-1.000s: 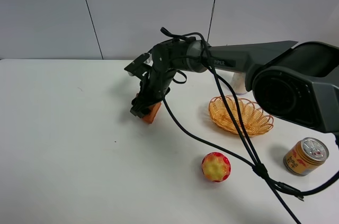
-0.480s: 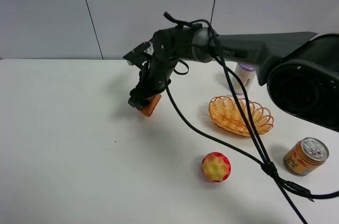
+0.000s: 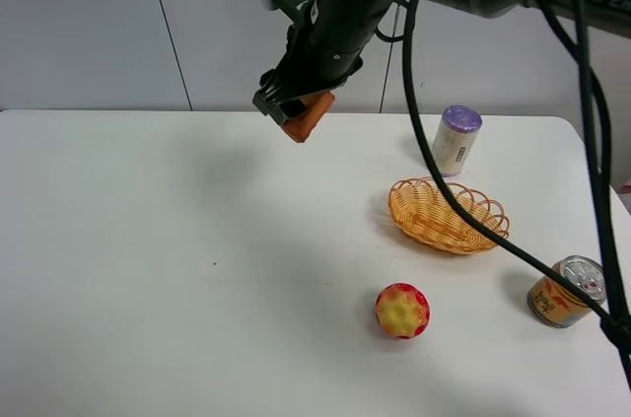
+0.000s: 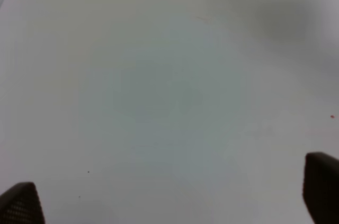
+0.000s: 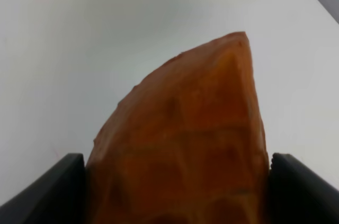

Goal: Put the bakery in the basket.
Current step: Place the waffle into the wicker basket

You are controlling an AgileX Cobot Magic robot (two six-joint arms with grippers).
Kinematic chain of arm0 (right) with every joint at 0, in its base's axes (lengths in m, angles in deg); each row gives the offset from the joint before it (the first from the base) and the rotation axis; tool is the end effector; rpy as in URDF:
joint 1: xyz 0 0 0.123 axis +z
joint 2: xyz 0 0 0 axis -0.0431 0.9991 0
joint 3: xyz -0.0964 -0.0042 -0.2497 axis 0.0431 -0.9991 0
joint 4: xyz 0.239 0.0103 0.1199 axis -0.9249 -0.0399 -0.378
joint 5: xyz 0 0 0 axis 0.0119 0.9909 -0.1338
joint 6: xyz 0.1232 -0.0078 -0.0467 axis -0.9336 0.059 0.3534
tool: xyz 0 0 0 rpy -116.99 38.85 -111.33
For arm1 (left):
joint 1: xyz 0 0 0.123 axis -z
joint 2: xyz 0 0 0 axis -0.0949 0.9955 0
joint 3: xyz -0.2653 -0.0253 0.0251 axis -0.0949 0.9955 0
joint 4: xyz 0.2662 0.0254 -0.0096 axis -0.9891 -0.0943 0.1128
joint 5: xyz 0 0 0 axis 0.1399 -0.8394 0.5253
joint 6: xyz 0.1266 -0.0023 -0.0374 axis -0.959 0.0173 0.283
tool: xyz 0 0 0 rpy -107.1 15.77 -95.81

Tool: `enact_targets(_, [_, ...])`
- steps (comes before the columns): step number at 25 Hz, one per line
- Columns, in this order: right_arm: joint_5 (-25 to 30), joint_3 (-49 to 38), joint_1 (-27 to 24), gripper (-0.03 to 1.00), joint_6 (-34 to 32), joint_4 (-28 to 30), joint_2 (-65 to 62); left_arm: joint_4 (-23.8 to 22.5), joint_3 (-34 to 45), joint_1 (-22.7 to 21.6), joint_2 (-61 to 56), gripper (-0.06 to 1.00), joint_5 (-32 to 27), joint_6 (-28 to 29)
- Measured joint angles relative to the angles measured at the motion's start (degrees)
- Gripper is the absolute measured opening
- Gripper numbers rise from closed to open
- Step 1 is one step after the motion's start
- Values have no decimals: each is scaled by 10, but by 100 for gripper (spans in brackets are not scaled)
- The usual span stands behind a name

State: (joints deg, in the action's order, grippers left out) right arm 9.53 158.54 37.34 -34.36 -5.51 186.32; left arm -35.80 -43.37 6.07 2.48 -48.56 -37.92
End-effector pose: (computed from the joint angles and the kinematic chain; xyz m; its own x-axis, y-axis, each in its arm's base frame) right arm 0.3567 0.2905 0.2428 -0.5732 -0.6363 -0.5163 -0.6992 0.7084 -0.0968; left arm 0.0619 0.0071 0.2698 -0.4363 -0.0037 -0.8998 -0.0458 0.9988 0.0180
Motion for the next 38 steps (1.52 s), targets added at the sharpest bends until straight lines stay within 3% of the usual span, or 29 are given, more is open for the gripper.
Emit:
enact_targets(3, [-18,-100,-12,68,-12,5,-53,0,0,0,0,99,0,0])
enact_targets(7, [-81,-262,-53,68,-24,4,-136,0,0,0,0,99,0,0])
enact_targets(15, [-192,-488,-181,68,-4,4,-217,0,0,0,0,99,0,0])
enact_targets(22, [-297,-514,-229,68,30,1,-198,0,0,0,0,99,0,0])
enact_targets(34, [-346,-515,-232,68,47,-11,-138,-1,0,0,0,99,0,0])
enact_targets(38, [-350,-515,-232,92,30,-22,-138,-1,0,0,0,99,0,0])
